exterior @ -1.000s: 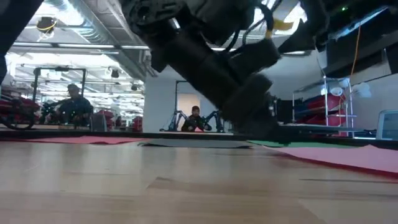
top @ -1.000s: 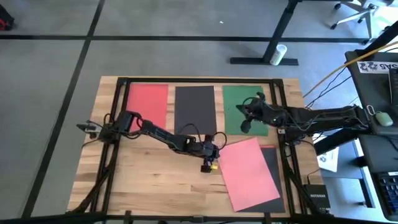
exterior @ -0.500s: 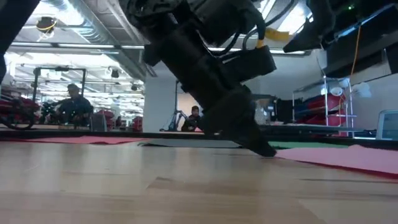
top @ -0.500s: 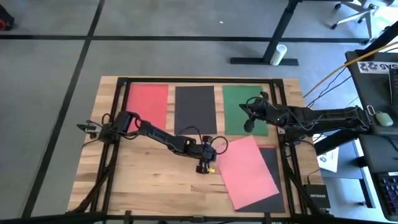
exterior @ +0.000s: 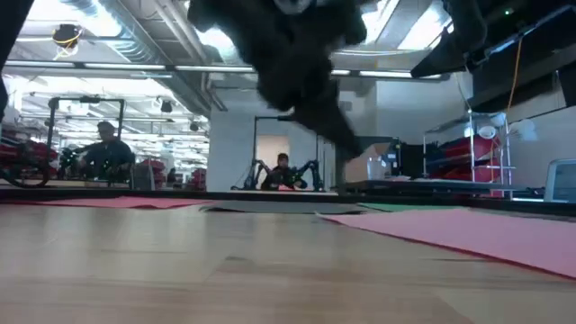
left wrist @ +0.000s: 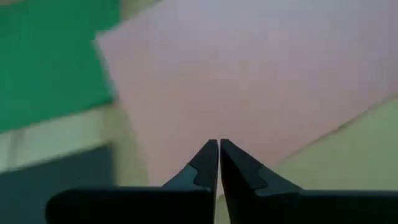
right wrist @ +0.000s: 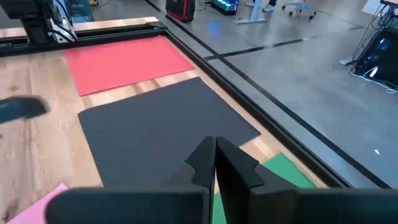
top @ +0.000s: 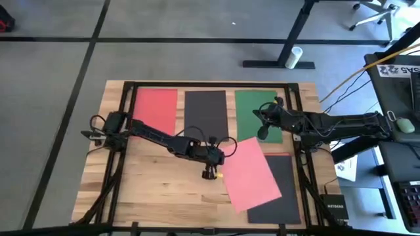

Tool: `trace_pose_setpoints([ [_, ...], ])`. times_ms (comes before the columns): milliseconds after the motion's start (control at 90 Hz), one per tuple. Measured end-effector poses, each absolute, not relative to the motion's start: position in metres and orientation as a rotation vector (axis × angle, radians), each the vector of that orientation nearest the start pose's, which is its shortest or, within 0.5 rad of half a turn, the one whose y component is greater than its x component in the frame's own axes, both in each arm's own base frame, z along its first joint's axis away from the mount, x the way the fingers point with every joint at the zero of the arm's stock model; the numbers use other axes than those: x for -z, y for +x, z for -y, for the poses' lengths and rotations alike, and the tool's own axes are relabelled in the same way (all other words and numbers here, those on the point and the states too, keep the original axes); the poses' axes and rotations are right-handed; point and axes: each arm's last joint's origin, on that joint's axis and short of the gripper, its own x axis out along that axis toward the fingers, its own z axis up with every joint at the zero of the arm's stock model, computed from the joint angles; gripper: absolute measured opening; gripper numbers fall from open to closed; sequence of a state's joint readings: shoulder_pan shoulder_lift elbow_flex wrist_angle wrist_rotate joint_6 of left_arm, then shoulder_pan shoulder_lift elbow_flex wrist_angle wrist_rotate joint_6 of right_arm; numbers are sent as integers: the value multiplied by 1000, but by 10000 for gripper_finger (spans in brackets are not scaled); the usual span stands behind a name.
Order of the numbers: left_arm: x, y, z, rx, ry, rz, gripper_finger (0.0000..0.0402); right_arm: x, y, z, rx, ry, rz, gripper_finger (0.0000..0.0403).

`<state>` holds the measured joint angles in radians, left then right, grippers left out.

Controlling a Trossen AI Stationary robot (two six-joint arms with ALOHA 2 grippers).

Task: Organize paper
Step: Move the pink paper to the bottom left of the table

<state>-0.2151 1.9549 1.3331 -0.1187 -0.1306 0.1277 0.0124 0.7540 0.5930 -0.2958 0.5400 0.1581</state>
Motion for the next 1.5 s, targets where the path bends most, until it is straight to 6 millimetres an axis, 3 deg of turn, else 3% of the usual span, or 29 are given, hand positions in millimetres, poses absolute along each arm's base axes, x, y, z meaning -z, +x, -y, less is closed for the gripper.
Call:
trace_pose_setpoints([
  [111,-187,419,98,182,238,-675,0,-263,162,13,551,26,-401,0],
  [267,-150,424,102,188,230,-761,0,-263,162,13,551,26,-402,0],
  [467,-131,435,98,162,187,-713,0,-263,162,13,551,26,-401,0],
  [678,-139,441,96,168,147,-626,0,-263,162,13,551,23,-403,0],
  [889,-114,443,100,237,120,-675,0,-263,162,13,550,21,-404,0],
  [1078,-109,441,99,240,112,-711,0,-263,162,13,550,20,-405,0],
  [1289,-108,438,99,245,128,-764,0,-262,162,13,551,16,-416,0],
  [1500,-119,427,98,250,146,-855,0,-262,162,13,550,14,-424,0],
])
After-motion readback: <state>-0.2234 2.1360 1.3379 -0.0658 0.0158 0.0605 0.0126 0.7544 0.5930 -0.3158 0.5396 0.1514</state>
